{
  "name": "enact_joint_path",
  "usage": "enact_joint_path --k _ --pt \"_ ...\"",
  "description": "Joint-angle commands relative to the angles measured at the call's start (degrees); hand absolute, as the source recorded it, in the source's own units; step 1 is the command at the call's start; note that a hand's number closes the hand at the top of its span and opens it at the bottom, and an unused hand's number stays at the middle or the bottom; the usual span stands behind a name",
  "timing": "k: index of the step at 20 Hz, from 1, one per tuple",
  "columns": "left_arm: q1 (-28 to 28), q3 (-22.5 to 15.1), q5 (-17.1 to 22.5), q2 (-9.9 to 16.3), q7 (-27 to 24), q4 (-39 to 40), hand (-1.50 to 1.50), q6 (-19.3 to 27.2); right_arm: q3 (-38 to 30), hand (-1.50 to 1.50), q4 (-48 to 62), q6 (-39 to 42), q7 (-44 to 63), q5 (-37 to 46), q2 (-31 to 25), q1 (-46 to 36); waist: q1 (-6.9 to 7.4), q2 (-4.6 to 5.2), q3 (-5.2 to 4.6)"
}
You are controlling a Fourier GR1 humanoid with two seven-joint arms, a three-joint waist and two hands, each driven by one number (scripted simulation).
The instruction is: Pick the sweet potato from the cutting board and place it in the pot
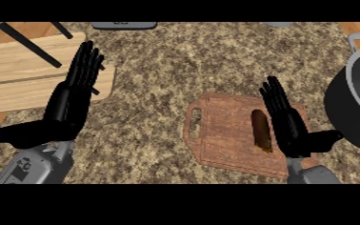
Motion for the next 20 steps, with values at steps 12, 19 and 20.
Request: enact_joint_path --k 12,19,20 --pt "7.34 -7.94 2.15 2.24 12.94 12.57 0.00 -6.92 10.85 -1.50 -0.11 -33.30 0.86 45.62 -12.11 -6.30 -4.48 1.36 -2.73" --pt "6.73 -8.71 0.31 0.39 10.89 17.19 0.00 -8.89 21.06 -1.50 -5.84 -28.83 28.45 69.72 -5.30 -6.89 -3.77 1.21 -2.95" --pt "7.18 -8.28 0.64 -0.07 10.51 17.79 0.00 -8.51 20.90 -1.50 -7.46 -27.29 31.79 71.05 -6.18 -3.96 -4.69 1.01 -3.00"
